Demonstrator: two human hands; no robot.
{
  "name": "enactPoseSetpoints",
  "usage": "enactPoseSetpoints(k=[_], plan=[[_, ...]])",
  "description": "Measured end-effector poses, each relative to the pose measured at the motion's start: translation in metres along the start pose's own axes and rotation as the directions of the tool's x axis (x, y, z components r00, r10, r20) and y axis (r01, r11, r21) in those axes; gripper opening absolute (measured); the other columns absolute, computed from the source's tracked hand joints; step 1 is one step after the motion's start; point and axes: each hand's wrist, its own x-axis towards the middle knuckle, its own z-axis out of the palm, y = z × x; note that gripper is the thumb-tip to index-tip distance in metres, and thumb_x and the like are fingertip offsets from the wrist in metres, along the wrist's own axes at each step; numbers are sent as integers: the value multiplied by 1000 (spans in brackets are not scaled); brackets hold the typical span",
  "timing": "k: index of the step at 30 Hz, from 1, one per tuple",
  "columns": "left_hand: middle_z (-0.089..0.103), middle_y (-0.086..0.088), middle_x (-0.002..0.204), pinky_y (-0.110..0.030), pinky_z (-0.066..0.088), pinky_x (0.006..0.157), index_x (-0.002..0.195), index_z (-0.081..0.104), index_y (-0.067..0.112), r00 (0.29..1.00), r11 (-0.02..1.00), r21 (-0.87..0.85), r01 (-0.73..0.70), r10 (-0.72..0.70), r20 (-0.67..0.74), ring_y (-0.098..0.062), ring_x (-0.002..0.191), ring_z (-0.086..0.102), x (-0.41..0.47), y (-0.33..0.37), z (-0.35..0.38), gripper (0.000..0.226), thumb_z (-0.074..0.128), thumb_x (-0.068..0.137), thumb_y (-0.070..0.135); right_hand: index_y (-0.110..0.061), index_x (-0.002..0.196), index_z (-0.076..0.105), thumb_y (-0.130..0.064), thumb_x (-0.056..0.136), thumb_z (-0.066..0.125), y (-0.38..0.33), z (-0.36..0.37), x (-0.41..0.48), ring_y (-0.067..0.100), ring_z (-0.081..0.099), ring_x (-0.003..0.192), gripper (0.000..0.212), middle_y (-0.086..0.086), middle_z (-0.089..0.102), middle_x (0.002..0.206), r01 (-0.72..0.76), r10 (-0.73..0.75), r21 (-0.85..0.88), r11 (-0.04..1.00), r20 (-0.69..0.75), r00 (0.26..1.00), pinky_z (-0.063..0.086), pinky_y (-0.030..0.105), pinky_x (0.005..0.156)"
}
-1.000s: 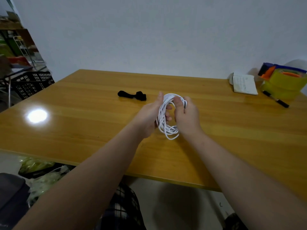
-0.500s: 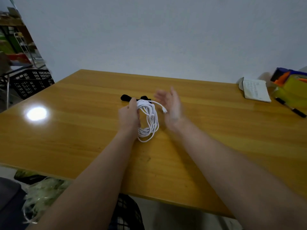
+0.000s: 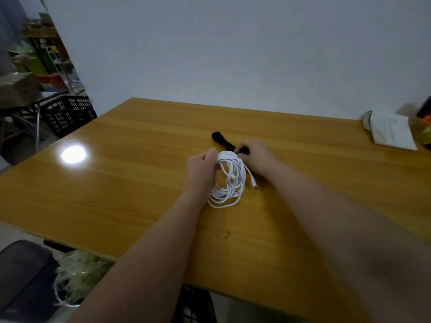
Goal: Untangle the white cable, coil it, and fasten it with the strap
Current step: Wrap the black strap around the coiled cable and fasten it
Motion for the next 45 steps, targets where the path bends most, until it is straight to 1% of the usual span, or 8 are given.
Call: enactPoseSetpoints(k=[3,7,12,27,30,34,40,45], plan=[[33,-1,51,-26,24,45,65,48,13,997,997,80,1,-7,76,-13,43,28,4,2,3,25,48,90,13,-7,112,63,-3,86,61,8,-11,-27,19,60,94,27,11,62,111,-187,232,606,773,4,973,49,31,86],[40,7,47,-20,27,37,118,57,24,972,982,171,-77,36,233,-7,38,33,1,10,6,25,50,94,18,-3,113,60,1,86,60,6,-31,-63,19,65,82,28,9,62,96,-176,242,888,424,76,967,52,34,87],[48,14,59,-9,29,41,111,62,20,879,891,289,-350,206,429,4,39,44,-28,24,24,21,54,92,14,-9,104,60,0,84,62,-5,-56,-94,21,64,77,22,6,46,86,-67,206,833,549,-58,977,57,24,77],[55,12,71,-13,37,52,109,60,16,865,913,241,-330,190,464,-1,57,49,-88,31,71,20,53,95,28,-17,92,56,-7,82,67,5,-87,-155,14,61,86,18,2,60,95,-34,303,739,673,-234,924,53,30,81],[65,-4,76,-39,46,66,94,63,14,839,886,235,-400,251,483,-22,67,58,-94,31,72,16,51,95,25,-7,90,64,-28,76,74,8,-97,-164,22,65,82,27,10,67,89,-247,389,754,608,-11,921,53,36,78],[54,1,62,-34,35,57,75,59,25,820,881,233,-412,248,515,-17,55,44,-99,30,72,20,52,93,26,-8,90,71,-23,79,71,4,-104,-176,13,66,71,18,4,70,80,-255,299,783,567,93,950,50,21,62],[36,5,52,-26,22,46,80,57,10,857,880,364,-305,87,508,-8,40,29,-97,35,73,26,50,94,31,-11,85,68,-9,81,69,-5,-105,-183,3,59,65,5,-2,65,73,47,179,627,778,-292,939,49,17,69],[30,-1,53,-21,19,39,66,40,11,903,970,243,-10,-95,418,-11,37,23,-96,34,72,35,42,99,21,-7,89,61,-10,86,63,-16,-94,-196,26,66,69,5,14,68,71,168,-48,430,887,-277,960,53,40,70]])
